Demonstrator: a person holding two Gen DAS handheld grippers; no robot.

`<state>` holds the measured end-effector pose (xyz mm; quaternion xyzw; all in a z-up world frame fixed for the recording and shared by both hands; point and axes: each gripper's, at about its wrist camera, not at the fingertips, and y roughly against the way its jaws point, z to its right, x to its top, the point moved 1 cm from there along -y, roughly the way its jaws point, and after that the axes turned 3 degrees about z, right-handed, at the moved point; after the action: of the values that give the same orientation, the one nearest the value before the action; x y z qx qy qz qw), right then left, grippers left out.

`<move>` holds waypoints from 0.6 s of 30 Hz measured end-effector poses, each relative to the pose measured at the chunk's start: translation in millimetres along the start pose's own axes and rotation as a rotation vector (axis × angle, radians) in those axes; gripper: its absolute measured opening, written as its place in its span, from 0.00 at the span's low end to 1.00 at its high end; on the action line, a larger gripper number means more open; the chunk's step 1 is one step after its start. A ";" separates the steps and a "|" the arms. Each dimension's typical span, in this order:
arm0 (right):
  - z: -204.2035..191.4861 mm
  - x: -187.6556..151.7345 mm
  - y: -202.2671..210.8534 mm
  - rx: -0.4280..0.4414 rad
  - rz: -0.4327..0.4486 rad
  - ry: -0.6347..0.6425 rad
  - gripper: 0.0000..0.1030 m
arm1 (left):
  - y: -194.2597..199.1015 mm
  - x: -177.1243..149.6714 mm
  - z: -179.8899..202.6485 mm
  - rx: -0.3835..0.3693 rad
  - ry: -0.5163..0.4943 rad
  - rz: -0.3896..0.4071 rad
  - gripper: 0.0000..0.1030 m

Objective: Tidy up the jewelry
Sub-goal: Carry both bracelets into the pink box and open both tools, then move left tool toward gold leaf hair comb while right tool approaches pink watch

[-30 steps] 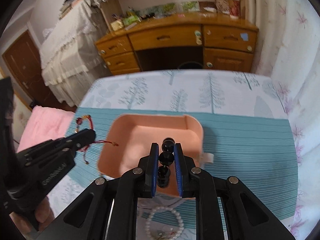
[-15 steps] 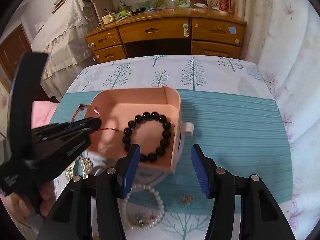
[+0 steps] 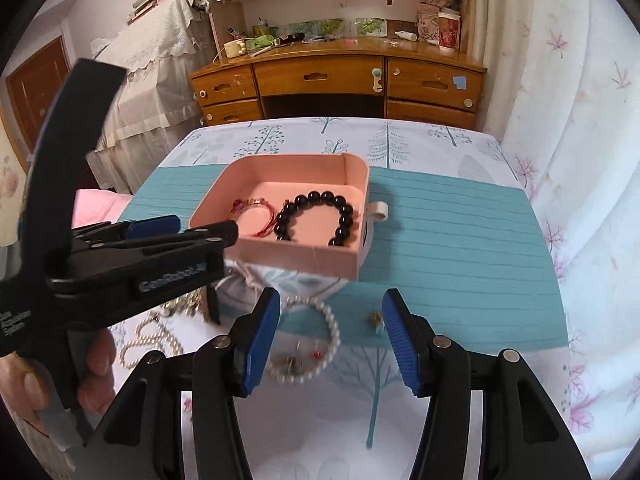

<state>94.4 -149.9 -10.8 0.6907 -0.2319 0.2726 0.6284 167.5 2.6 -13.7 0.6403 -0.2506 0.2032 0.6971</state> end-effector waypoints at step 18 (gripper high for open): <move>21.5 -51.7 43.6 -0.067 0.014 -0.052 0.59 | 65.4 -85.4 -27.6 0.020 0.033 0.025 0.56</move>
<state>28.9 -176.9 -14.4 0.6745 -0.2616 0.2511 0.6430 62.9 39.6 -15.5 0.6407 -0.2451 0.2249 0.6920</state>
